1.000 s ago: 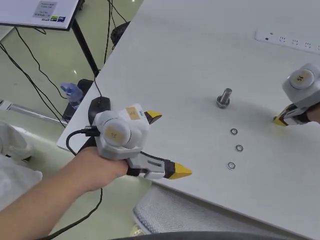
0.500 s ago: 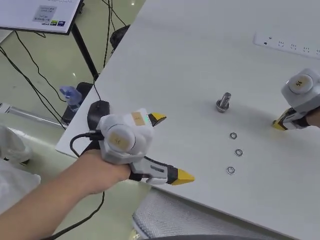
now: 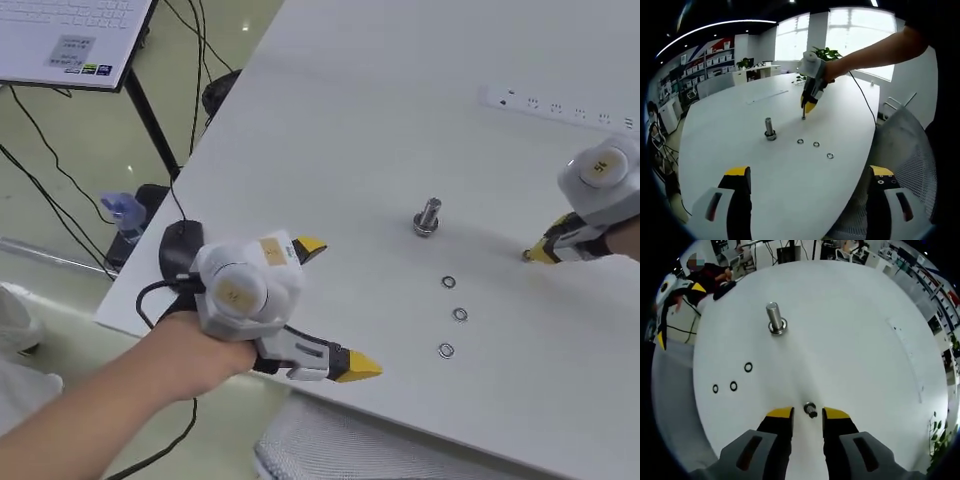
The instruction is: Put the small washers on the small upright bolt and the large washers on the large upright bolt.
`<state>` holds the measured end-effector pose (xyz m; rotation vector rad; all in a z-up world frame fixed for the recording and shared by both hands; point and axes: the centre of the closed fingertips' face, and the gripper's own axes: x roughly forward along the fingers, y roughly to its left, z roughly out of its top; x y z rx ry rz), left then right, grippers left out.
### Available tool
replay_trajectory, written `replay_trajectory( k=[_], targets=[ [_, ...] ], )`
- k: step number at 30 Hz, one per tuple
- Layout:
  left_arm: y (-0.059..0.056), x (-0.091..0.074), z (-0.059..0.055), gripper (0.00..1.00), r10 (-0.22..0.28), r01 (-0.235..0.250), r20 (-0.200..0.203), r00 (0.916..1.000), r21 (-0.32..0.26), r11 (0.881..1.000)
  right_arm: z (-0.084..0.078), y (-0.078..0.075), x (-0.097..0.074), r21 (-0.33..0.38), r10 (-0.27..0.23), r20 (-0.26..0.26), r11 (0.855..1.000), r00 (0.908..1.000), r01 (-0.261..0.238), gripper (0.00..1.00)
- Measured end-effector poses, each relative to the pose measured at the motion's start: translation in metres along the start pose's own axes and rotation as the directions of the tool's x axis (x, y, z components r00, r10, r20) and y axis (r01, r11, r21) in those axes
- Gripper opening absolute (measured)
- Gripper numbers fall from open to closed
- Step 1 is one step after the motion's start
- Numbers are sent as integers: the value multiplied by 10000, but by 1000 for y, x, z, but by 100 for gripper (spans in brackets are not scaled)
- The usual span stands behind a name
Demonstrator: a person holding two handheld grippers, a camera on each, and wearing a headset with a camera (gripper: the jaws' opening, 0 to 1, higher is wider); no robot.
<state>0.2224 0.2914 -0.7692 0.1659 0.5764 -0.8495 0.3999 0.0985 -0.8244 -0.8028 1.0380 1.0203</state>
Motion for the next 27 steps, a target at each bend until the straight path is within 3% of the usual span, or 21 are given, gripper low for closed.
replay_trajectory(
  k=[11, 27],
  targets=[
    [3, 9, 3, 96, 17, -17, 83, 10000, 42, 10000, 22, 4, -26, -258, -113, 588, 9996, 9982, 129, 24],
    [6, 19, 10, 95, 199, -201, 122, 9997, 132, 9997, 40, 69, -8, -565, 801, 943, 9956, 9923, -750, 24]
  ],
)
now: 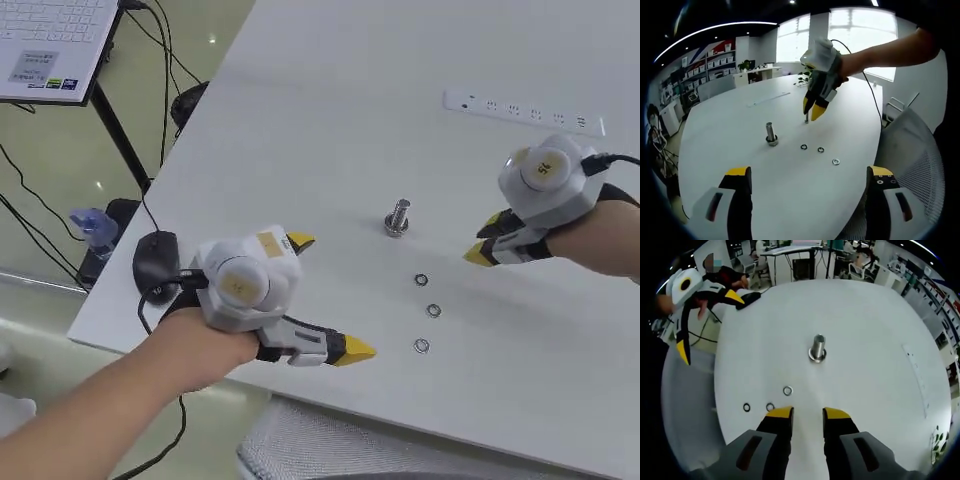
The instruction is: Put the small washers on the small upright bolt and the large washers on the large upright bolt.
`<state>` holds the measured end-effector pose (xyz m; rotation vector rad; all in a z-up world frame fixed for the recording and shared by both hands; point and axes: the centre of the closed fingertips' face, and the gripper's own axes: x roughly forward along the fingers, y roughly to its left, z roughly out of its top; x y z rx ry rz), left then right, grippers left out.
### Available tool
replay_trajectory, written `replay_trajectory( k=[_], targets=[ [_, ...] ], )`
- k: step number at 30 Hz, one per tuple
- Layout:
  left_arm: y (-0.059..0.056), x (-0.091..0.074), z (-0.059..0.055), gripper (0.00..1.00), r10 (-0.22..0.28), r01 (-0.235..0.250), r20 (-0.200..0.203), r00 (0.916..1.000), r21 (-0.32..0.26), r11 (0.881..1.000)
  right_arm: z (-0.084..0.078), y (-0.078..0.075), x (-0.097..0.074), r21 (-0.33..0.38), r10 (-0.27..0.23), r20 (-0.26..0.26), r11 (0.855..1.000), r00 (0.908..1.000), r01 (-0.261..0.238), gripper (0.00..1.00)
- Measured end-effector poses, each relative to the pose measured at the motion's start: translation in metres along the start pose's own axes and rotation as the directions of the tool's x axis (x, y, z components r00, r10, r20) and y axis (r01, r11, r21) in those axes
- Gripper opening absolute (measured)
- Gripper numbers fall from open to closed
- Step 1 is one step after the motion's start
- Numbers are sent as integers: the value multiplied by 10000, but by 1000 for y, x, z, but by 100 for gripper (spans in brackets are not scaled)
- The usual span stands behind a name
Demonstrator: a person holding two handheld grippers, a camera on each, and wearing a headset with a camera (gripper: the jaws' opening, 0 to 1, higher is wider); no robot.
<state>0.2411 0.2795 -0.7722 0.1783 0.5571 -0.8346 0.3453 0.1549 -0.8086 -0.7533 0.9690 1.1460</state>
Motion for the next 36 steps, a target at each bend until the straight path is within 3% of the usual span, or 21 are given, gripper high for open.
replay_trajectory(
  k=[7, 14, 24, 36],
  targets=[
    [1, -3, 0, 95, 42, -41, 27, 10000, -123, 9999, 10, 15, 11, -25, 127, 188, 9999, 9997, -126, 24],
    [1, -3, 3, 94, 1, -1, 13, 10000, 29, 10000, 8, 25, 28, -97, 194, -17, 9998, 9998, -194, 24],
    [-3, -4, -1, 93, -93, 94, -75, 9999, 41, 9999, 2, 25, 48, 50, 116, -338, 9999, 9994, -115, 24],
    [1, -4, 1, 92, -76, 77, -32, 10000, 13, 10000, 3, 24, 66, 91, 62, -671, 9999, 9977, -56, 24]
  ],
)
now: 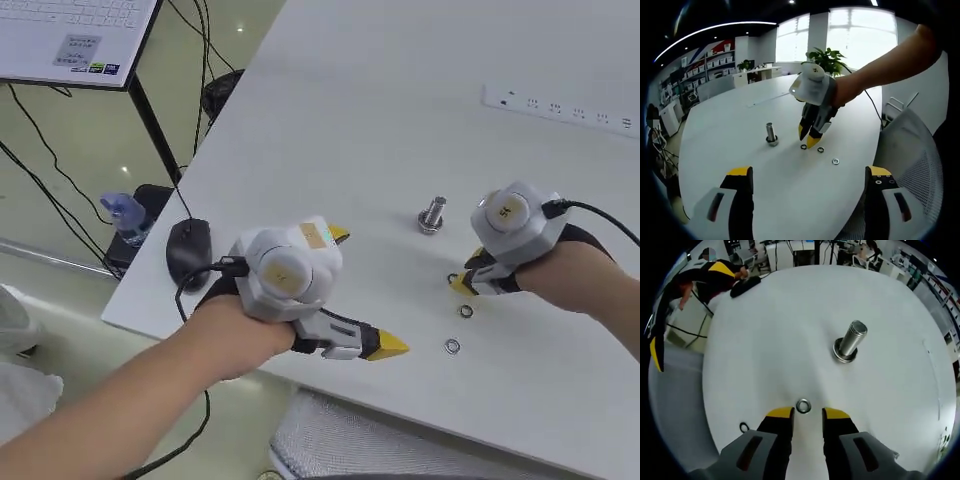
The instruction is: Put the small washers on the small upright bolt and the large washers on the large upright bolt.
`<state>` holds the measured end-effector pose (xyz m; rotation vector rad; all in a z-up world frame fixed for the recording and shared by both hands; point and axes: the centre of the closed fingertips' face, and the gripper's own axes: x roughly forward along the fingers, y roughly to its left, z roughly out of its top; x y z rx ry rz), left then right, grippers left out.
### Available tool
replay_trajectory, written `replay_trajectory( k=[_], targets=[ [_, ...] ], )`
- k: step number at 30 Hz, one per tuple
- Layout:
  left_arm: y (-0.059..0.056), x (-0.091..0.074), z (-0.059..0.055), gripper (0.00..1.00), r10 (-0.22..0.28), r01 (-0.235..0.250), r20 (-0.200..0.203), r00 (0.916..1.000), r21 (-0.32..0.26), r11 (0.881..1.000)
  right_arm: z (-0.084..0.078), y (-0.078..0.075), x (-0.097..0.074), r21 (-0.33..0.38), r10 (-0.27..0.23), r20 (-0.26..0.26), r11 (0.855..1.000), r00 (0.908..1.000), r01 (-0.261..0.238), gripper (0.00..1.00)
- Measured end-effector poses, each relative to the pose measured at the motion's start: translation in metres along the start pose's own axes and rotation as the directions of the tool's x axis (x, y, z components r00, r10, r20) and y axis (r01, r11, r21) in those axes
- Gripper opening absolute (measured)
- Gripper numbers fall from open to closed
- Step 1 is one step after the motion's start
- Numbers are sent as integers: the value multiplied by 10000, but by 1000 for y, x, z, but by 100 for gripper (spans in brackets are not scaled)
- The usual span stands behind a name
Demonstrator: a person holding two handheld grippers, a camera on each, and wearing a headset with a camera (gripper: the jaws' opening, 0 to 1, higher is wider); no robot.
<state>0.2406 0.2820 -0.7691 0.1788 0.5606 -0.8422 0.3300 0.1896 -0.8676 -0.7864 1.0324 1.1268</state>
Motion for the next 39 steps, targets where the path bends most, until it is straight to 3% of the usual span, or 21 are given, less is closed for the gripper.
replay_trajectory(
  k=[13, 18, 26, 35, 39],
  targets=[
    [0, -2, -1, 91, -104, 104, -24, 9999, -14, 9999, 0, 0, 3, -233, -77, -283, 9997, 9996, 70, 22],
    [0, -2, 0, 90, -124, 124, -31, 9999, -26, 9999, 2, 5, 4, -580, -145, -658, 9983, 9977, 107, 15],
    [-3, -2, 1, 89, -131, 131, -14, 9999, -30, 9999, 1, 5, 3, -591, -253, -1140, 9981, 9932, 186, 14],
    [-3, -3, 1, 89, -82, 81, -16, 10000, -77, 9999, -4, 0, -1, -23, -115, -691, 9999, 9975, 113, 13],
    [-1, -2, 2, 89, -42, 42, 16, 10000, -68, 10000, -11, -3, -12, 230, -115, -616, 9997, 9980, 130, 13]
  ],
)
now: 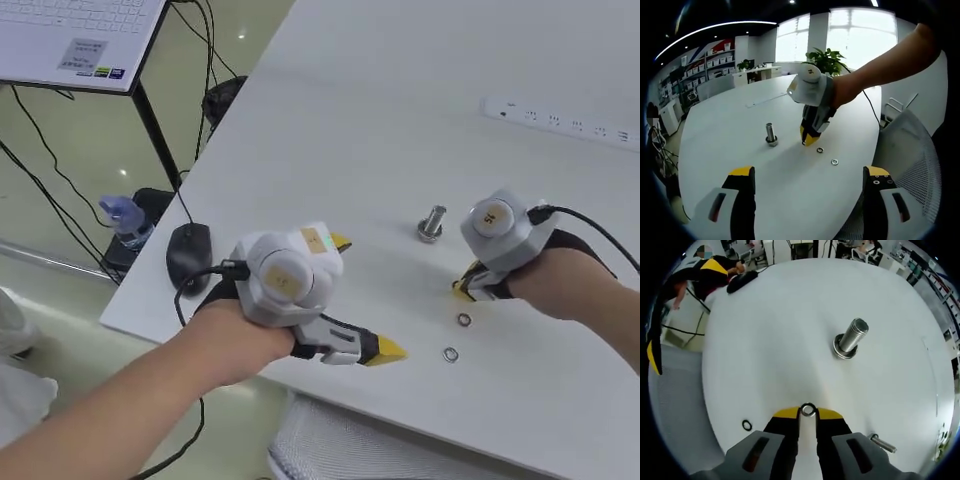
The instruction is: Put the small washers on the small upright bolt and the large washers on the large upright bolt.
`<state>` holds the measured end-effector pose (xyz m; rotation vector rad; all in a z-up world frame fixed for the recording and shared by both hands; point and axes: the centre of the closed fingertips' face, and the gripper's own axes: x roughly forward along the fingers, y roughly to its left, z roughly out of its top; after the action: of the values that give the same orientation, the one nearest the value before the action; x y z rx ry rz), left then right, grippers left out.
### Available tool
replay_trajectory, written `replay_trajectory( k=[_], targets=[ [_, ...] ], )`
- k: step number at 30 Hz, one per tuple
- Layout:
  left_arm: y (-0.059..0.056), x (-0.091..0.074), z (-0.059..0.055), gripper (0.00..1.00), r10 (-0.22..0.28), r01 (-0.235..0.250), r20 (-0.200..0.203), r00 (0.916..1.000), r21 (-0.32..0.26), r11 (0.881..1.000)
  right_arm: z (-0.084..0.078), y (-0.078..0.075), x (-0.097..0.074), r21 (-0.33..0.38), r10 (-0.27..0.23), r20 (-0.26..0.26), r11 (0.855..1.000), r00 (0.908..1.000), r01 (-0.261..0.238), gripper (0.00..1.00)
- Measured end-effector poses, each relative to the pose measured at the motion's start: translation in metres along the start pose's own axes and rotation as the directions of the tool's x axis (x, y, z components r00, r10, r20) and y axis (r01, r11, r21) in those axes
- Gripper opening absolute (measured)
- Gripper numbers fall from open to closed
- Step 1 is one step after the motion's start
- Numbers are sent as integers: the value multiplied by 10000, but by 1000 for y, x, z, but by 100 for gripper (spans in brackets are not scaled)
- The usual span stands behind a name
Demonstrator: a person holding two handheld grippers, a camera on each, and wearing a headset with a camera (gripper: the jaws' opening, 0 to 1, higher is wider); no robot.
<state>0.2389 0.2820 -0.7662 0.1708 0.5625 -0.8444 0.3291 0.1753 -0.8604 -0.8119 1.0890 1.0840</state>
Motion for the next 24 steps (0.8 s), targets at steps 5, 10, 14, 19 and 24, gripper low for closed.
replay_trajectory(
  k=[5, 10, 14, 19, 24],
  targets=[
    [2, 2, -1, 89, 47, -47, -12, 10000, 50, 10000, -12, -1, -15, 263, 12, 54, 9997, 10000, -13, 12],
    [3, 3, -1, 89, 58, -58, -54, 10000, 57, 10000, -28, -7, -31, 646, -110, 104, 9979, 9999, 103, 12],
    [3, 6, -2, 89, 57, -56, -111, 9999, 69, 10000, -40, -13, -40, 920, -230, 137, 9955, 9996, 217, 12],
    [1, 9, 1, 89, 115, -115, -79, 9999, 35, 9999, -56, -22, -51, 1195, -372, 100, 9922, 9993, 358, 12],
    [0, 10, 2, 89, 185, -185, -103, 9998, 4, 9998, -67, -32, -58, 1474, -440, 109, 9882, 9990, 419, 12]
  ],
)
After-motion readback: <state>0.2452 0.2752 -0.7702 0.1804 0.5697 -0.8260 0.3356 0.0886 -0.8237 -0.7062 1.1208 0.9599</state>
